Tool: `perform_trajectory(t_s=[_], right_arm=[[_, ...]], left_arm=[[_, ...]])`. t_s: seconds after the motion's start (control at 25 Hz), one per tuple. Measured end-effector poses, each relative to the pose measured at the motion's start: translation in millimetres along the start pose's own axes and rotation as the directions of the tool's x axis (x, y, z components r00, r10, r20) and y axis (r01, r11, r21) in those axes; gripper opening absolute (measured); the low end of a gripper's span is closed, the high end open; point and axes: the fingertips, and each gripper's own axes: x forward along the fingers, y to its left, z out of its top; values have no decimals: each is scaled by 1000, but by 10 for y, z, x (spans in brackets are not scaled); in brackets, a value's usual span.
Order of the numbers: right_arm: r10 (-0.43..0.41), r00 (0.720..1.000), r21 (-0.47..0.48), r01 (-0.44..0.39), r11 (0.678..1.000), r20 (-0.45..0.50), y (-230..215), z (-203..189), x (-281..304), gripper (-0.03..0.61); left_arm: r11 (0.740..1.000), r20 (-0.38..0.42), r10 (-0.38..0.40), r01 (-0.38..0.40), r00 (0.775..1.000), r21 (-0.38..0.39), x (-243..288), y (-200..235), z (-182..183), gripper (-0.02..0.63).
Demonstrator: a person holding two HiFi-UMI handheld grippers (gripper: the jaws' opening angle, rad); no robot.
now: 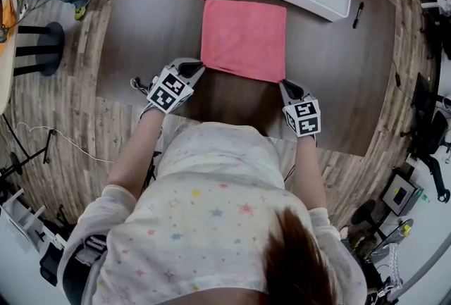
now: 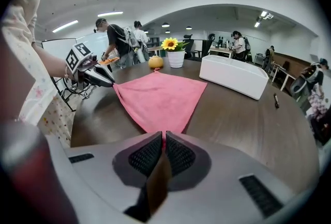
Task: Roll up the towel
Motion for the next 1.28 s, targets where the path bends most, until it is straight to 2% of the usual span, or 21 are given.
perform_trajectory(t_s=[0.24, 0.4, 0.52, 0.6, 0.72, 0.92, 1.12, 1.28], right_arm=[[4, 999, -11, -5, 1000, -35, 84, -135, 32, 29], [-2, 999, -15, 2, 1000, -47, 112, -171, 7, 42], [-7, 999, -25, 6, 1000, -33, 151, -88, 14, 58], [-13, 1000, -34, 12, 999, -21, 192, -8, 54, 58], [-18, 999, -51, 16, 999, -32, 237, 47, 167, 61], [-26, 995, -44, 22, 999, -97, 240, -106, 269, 77], [-43, 994, -46, 38, 998, -104, 251, -203, 173, 82], [-68, 995, 5, 68, 998, -78, 223, -146, 87, 83]], left_arm=[[999, -3, 33, -33, 999, -15, -37, -35, -85, 31], [1000, -15, 15, -15, 1000, -20, -57, -103, -158, 31], [1000, -38, 4, -5, 999, -24, -97, -141, -250, 88], [1000, -35, 12, -13, 999, -26, -160, -131, -277, 94], [999, -18, 26, -26, 1000, -32, -239, -92, -262, 94], [999, 6, 27, -27, 1000, -22, -284, -60, -188, 94], [1000, 14, 7, -7, 1000, -7, -271, -51, -182, 94], [1000, 22, -18, 18, 1000, 18, -218, -6, -109, 94]])
